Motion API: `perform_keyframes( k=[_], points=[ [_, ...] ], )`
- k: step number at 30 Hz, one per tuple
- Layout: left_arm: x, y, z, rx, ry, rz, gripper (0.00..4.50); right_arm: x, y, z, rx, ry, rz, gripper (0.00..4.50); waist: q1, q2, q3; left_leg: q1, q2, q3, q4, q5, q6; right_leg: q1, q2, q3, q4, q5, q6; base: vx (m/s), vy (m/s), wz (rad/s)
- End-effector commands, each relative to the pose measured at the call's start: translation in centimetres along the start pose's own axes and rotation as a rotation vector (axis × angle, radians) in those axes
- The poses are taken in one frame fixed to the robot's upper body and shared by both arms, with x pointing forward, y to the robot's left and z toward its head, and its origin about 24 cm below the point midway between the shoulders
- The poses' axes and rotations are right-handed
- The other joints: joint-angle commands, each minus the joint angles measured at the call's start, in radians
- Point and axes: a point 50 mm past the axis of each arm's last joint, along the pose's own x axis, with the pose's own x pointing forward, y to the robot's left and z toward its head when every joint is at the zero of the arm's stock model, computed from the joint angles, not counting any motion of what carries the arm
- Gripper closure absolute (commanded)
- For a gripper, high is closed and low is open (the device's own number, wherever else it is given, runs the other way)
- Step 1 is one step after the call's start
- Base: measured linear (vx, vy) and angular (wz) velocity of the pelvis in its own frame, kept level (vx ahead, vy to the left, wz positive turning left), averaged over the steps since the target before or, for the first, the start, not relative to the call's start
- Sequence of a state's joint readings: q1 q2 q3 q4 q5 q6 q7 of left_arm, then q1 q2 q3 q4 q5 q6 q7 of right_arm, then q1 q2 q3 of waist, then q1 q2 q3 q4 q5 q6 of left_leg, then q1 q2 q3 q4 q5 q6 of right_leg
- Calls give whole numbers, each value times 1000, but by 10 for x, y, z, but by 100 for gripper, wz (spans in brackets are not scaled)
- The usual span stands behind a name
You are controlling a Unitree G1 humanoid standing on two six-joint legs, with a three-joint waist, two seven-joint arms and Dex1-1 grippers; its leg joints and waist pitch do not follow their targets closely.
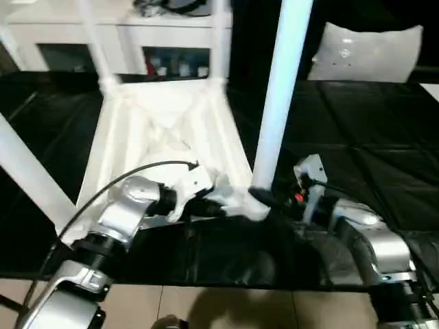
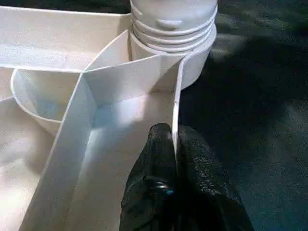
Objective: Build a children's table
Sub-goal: Rotate leg to tighten
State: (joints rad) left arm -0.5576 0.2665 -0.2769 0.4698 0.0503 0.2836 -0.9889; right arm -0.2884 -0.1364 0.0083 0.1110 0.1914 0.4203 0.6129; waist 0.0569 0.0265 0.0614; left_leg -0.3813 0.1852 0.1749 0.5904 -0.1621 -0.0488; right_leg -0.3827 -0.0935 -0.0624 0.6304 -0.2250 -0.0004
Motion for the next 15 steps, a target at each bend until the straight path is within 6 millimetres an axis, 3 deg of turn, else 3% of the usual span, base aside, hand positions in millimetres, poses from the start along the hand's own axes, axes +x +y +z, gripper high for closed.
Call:
perform_keyframes(
  k=[1,3,5,8,9,10,11,13,15],
  points=[
    [22,-5,43,24,-157,83,450,30,47,-18,96,80,156,249,1,-12,-49,18,36,-23,-87,-353,-38,19,-60,42,-111,-425,-138,0,0,0],
    [29,-2,53,-23,-174,206,450,47,51,-14,139,66,3,249,-10,-5,-48,22,36,-24,-88,-379,-49,12,-57,43,-112,-414,-140,0,0,0],
    [30,-2,55,-31,-179,229,450,51,52,-13,140,67,-33,249,-14,-6,-51,20,34,-25,-89,-372,-47,17,-56,42,-113,-393,-138,0,0,0],
    [38,-10,64,-27,-200,232,450,60,57,-10,131,63,-105,249,-15,-8,-59,16,34,-20,-87,-300,-20,23,-50,47,-103,-248,-160,0,0,0],
    [38,-11,64,-27,-200,229,450,60,58,-10,125,58,-97,249,-13,-4,-61,14,35,-20,-86,-269,-8,26,-48,47,-98,-191,-171,0,0,0],
    [38,-11,64,-27,-200,229,450,60,58,-10,125,58,-97,249,-14,-5,-62,13,35,-18,-85,-263,-1,27,-48,47,-98,-176,-175,0,0,0],
    [39,-12,65,-25,-203,220,450,59,58,-9,121,45,-98,180,-13,-3,-64,12,33,-17,-83,-241,8,30,-49,47,-95,-142,-184,0,0,0],
    [37,-14,64,-19,-200,207,450,55,53,-7,132,18,-108,180,-11,-4,-69,11,32,-14,-79,-190,29,36,-50,46,-92,-76,-195,0,0,0],
    [31,-13,56,6,-181,183,450,42,40,-4,114,-28,-93,151,-8,0,-72,10,32,-12,-76,-153,54,39,-51,45,-89,-26,-210,26,-4,0]
  ],
)
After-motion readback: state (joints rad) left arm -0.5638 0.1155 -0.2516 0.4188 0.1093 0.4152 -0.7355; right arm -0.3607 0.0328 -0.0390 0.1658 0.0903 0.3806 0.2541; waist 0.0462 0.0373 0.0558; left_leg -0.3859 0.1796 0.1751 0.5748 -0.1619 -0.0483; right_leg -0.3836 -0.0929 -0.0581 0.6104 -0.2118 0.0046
